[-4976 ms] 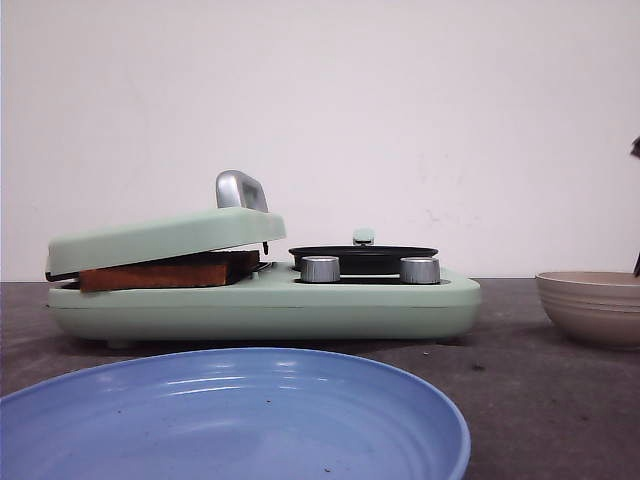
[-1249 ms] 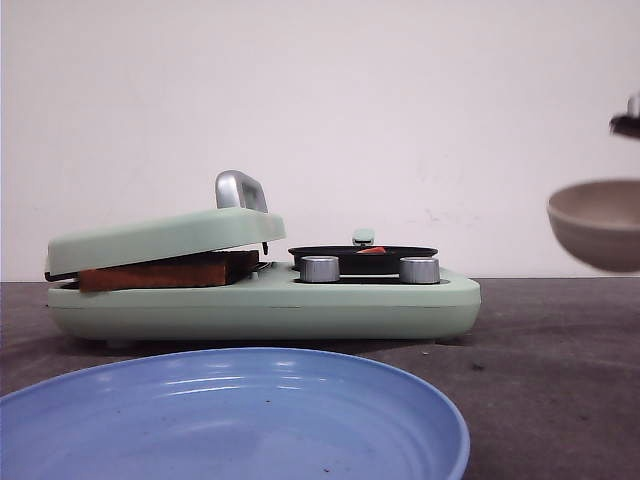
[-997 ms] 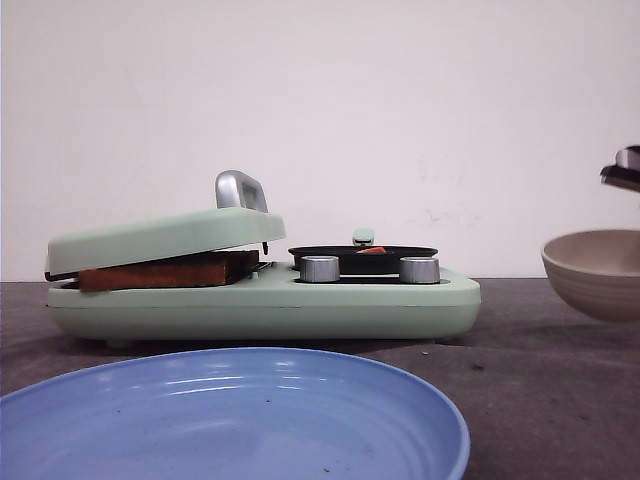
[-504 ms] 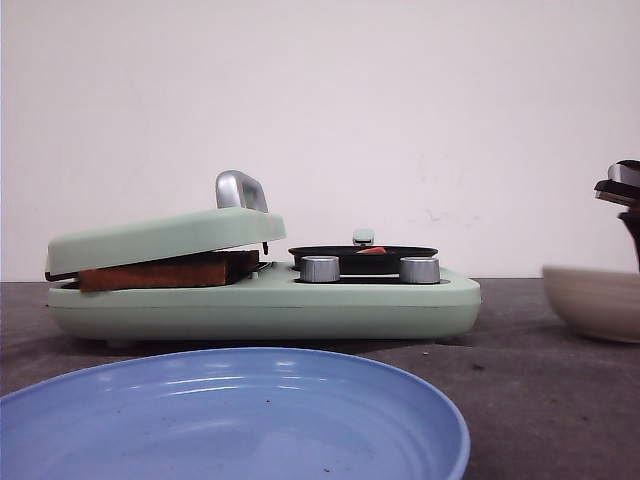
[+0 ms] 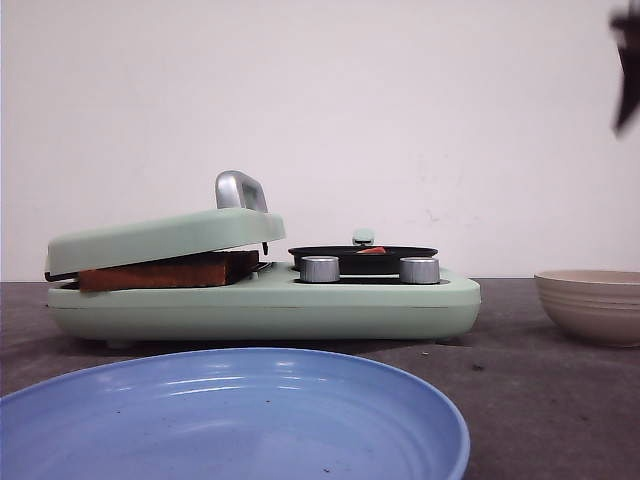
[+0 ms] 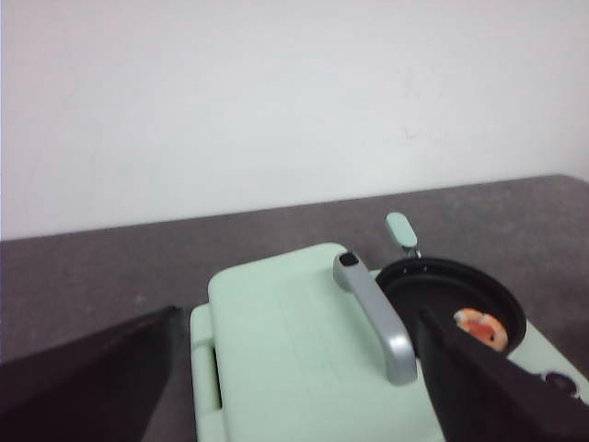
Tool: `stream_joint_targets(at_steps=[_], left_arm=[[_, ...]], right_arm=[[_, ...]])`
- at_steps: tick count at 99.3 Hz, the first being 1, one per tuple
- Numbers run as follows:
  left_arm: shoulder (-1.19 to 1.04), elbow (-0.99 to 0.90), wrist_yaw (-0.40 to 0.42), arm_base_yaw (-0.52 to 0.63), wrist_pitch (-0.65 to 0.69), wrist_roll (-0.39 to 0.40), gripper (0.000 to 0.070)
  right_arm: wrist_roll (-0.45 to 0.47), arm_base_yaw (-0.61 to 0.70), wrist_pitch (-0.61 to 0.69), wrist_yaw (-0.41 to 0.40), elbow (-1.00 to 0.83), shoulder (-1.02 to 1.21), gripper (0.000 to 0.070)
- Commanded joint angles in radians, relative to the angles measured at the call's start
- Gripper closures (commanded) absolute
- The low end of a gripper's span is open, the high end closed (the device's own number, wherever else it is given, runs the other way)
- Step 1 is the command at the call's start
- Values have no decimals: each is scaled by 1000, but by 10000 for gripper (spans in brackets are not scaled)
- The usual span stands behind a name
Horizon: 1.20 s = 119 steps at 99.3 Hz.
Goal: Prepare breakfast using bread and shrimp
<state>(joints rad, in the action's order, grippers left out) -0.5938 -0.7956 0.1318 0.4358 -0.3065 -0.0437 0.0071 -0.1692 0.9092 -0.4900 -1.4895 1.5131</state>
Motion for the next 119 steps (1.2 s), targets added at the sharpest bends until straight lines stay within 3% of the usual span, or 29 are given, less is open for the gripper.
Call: stream_joint_targets(at_steps=[1, 9, 23, 30, 46, 71, 92, 107, 119], left_arm=[[-10, -13, -2, 3, 25, -6, 233], [-22, -13, -2, 3, 55, -6, 301], [-52, -13, -31, 3, 96, -8, 605], [-72, -13, -32, 3, 107, -23, 700], [-98, -13, -95, 3, 122, -138, 700], [-77, 27, -104, 3, 121, -106, 700], [42, 187, -101, 1, 130, -107, 700], [156, 283, -90, 1, 115, -131, 699], [228, 299, -25, 1, 47, -128, 700]], right_arm=[[12, 28, -40, -71, -13, -31, 355], [11, 72, -80, -83, -13, -89, 446], [-19, 182, -106, -86, -13, -170, 690], [-19, 235, -118, -85, -11, -193, 700], [-19, 366, -212, -24, 56, -252, 700], [-19, 552, -575, 159, 446, -461, 700], [43, 647, -863, 244, 849, -669, 700], [112, 665, -903, 270, 1033, -793, 700], [143, 665, -890, 289, 1115, -878, 700]])
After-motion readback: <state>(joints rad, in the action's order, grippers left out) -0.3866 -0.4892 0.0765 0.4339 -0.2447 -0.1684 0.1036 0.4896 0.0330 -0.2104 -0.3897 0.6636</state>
